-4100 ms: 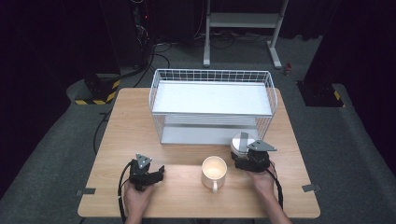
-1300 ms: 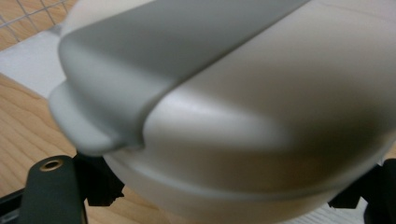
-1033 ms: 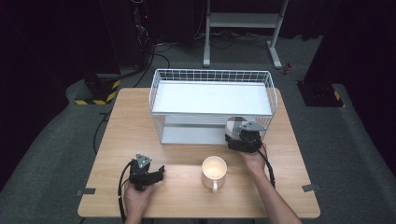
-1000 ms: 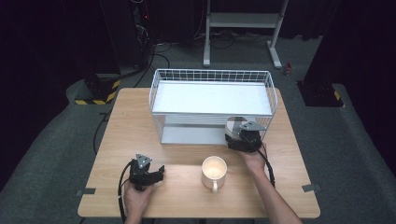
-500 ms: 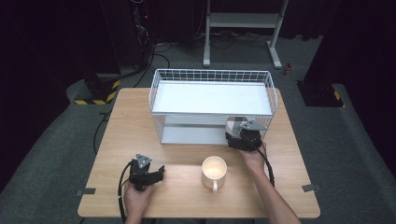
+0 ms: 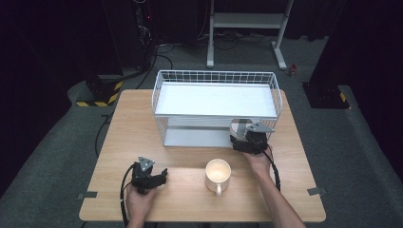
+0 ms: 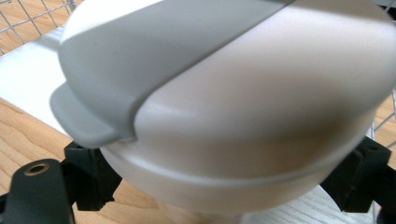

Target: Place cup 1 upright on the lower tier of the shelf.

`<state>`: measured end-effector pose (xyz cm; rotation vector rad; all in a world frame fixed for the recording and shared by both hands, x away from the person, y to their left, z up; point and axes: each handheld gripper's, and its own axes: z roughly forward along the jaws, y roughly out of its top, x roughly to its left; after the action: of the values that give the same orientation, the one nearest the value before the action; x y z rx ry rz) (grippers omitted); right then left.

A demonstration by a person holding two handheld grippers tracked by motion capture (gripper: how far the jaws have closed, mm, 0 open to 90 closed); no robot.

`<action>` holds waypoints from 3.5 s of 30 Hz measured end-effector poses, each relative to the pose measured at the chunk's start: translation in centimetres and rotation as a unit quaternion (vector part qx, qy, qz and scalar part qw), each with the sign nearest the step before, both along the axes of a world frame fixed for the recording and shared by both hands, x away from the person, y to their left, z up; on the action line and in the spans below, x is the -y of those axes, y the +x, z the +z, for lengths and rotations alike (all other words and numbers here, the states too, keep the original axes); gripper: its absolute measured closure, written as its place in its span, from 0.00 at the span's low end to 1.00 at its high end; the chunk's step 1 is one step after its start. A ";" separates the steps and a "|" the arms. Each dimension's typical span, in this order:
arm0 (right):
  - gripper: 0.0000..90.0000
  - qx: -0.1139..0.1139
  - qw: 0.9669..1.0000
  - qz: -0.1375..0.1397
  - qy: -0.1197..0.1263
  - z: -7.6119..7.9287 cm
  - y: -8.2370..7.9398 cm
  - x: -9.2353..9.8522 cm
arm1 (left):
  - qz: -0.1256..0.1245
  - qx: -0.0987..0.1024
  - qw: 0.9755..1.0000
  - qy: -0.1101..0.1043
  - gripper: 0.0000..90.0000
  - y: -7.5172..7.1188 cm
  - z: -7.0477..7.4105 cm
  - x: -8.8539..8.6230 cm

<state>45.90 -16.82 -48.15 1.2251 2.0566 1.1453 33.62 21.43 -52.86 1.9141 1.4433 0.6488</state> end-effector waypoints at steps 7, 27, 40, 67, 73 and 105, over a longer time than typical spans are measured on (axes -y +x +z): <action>0.14 0.001 1.000 0.004 0.005 0.5 -0.4 0.2 | 0.002 0.002 1.000 -0.002 0.25 0.0 0.0 0.0; 0.22 -0.014 1.000 -0.016 0.016 0.4 -1.9 0.9 | 0.002 0.001 1.000 -0.002 0.25 0.0 0.0 0.0; 0.28 -0.013 1.000 -0.019 0.003 -0.2 -2.4 0.6 | 0.002 0.001 1.000 -0.002 0.25 0.0 0.0 0.0; 0.50 -0.027 0.999 -0.042 -0.019 -1.4 -0.8 0.1 | 0.000 -0.001 1.000 0.002 0.26 0.0 0.0 -0.1; 0.54 -0.024 0.998 -0.051 -0.018 -1.4 -0.3 -0.2 | 0.000 -0.001 1.000 0.002 0.26 0.0 0.0 -0.1; 0.54 -0.048 0.995 -0.085 -0.011 -2.4 2.0 -0.7 | 0.000 0.000 1.000 0.002 0.26 0.0 0.0 0.0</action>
<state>47.86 -16.14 -50.56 1.4393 1.9826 0.9991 33.58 21.48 -52.83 1.9184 1.4436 0.6520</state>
